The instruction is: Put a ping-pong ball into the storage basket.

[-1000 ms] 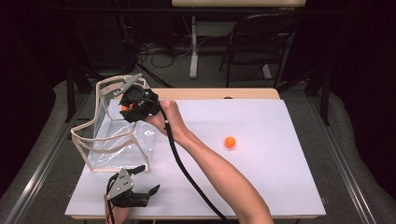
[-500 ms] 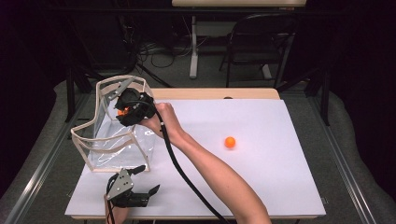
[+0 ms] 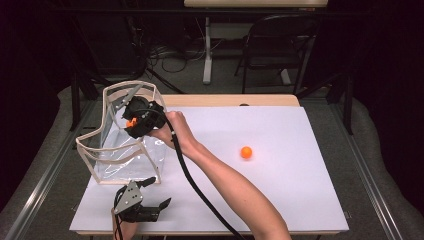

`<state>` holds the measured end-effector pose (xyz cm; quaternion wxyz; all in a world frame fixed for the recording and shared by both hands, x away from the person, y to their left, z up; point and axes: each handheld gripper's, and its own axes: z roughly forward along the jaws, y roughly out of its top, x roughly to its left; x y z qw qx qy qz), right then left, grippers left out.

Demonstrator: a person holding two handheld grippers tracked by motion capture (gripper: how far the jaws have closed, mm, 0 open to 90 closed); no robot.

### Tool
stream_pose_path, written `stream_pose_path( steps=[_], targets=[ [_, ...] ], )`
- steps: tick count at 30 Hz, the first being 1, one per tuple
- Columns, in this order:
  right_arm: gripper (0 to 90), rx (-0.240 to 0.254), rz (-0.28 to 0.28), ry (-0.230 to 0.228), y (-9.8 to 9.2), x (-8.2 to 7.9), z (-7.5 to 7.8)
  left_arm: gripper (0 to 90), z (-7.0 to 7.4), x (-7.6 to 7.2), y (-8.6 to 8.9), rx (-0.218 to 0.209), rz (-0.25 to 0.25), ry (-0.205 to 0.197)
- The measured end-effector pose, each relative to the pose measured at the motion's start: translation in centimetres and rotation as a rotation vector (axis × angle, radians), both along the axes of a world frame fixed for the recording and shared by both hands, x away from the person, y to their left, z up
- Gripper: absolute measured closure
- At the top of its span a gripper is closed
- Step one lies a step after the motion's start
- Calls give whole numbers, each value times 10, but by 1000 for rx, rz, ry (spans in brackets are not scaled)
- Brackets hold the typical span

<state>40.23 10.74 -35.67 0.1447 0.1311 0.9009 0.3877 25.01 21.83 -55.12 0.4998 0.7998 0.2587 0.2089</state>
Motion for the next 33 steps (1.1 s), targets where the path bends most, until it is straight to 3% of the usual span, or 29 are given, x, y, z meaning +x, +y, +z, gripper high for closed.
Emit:
stream_pose_path(
  steps=[10,15,20,24,33],
  targets=[
    [319,35,-7,-2,-9,-4,6,157,0,0,0,-7,-2,-1],
    [234,79,-20,-26,-26,-6,10,157,0,-1,0,-3,-1,-1],
    [155,128,-20,-16,-45,-7,13,157,0,0,0,1,-1,-1],
    [147,146,-36,-7,-60,-6,12,157,0,-1,0,-1,0,1],
    [138,132,-75,-21,-89,-6,1,157,0,-1,-1,4,1,3]
  ],
)
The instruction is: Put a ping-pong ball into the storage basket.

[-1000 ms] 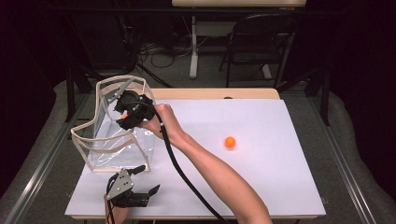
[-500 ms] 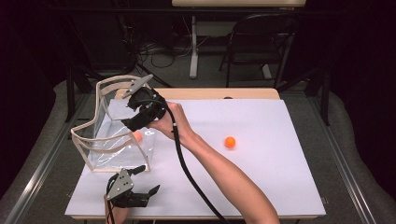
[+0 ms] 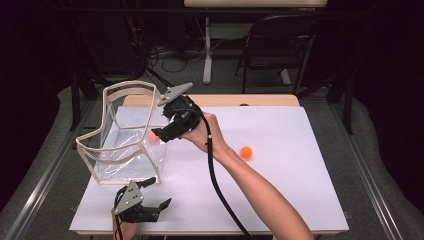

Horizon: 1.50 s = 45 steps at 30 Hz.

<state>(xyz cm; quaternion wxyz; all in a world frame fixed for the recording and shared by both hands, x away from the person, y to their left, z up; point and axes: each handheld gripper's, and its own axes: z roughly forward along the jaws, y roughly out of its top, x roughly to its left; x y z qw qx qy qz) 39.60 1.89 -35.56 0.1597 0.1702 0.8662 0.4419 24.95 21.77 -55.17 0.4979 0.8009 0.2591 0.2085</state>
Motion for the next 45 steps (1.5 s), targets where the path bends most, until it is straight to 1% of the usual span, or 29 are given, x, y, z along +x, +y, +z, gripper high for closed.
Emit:
stream_pose_path(
  steps=[2,8,9,14,16,22,24,28,32,38,40,42,45],
  targets=[
    [136,-3,-3,3,-5,0,-2,157,0,0,0,-5,-1,0],
    [133,-1,-17,-4,-21,-4,-11,157,0,0,0,-1,1,1],
    [131,-7,-20,-3,-23,-5,-13,157,0,0,0,0,1,1],
    [120,-20,-32,8,-36,-8,-25,157,-1,0,-1,-6,-1,0],
    [112,-22,-38,14,-41,-8,-30,157,0,0,0,2,1,1],
    [92,-39,-63,24,-58,-14,-45,157,-1,0,0,2,2,1],
    [87,-45,-71,34,-65,-15,-51,158,-1,1,0,2,2,4],
    [88,-37,-94,47,-80,-18,-61,157,-2,1,-1,2,0,3],
    [84,-27,-105,66,-93,-21,-71,157,-2,2,-1,4,3,4],
    [77,-23,-113,80,-107,-30,-86,157,-2,2,-1,7,4,5],
    [76,-31,-118,84,-111,-32,-92,157,-2,2,-1,9,4,5],
    [76,-34,-126,101,-116,-35,-100,157,-2,2,-1,8,3,2],
    [76,-39,-133,112,-122,-38,-110,158,-1,1,-1,13,4,2]
  ],
)
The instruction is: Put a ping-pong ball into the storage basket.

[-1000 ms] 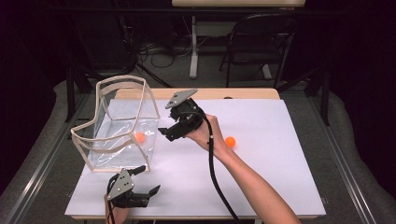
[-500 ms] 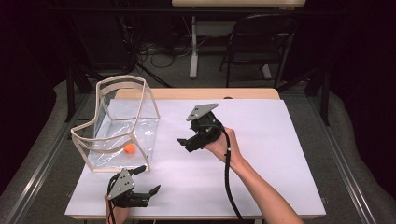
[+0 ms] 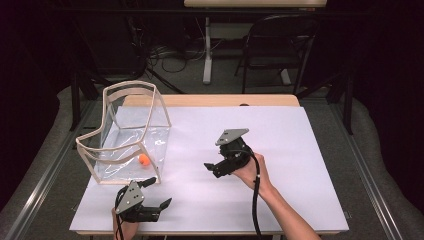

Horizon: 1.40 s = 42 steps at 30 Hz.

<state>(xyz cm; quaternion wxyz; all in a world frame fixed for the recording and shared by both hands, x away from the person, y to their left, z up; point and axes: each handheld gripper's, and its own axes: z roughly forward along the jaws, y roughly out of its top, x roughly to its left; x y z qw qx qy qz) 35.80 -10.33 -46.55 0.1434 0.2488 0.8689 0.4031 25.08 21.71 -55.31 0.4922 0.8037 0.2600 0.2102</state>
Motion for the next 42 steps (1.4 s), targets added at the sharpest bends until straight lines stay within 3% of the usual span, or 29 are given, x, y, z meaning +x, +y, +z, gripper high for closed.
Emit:
stream_pose_path(
  steps=[8,20,35,42],
  targets=[
    [47,-13,-34,29,-20,-9,-21,158,0,0,-1,2,-2,2],
    [0,-63,-96,34,-41,-16,-45,157,0,0,-1,5,0,-2],
    [0,-99,-168,47,-64,-17,-56,157,1,-1,-2,2,-10,-2],
    [0,-126,-171,33,-67,-17,-57,157,0,-2,-4,3,-13,-4]
  ],
)
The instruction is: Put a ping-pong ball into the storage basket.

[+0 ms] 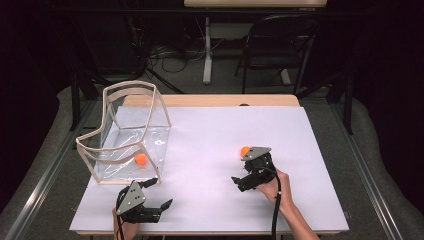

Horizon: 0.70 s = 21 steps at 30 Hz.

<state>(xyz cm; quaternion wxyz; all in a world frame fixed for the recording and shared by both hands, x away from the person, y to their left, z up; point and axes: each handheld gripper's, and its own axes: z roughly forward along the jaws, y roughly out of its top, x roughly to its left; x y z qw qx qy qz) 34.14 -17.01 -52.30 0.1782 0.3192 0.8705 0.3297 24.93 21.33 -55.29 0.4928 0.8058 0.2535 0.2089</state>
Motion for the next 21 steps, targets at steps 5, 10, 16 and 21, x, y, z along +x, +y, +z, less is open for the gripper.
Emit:
stream_pose_path(
  steps=[5,10,16,21],
  targets=[
    [0,-2,-9,-16,-4,2,2,157,0,0,0,4,0,1],
    [0,-1,-25,-14,-9,8,2,157,-1,1,-1,8,-4,2],
    [0,9,-51,-19,-16,17,3,157,0,2,-3,8,0,3],
    [0,16,-67,-11,-20,26,1,158,-1,2,-3,9,-6,5]
  ],
)
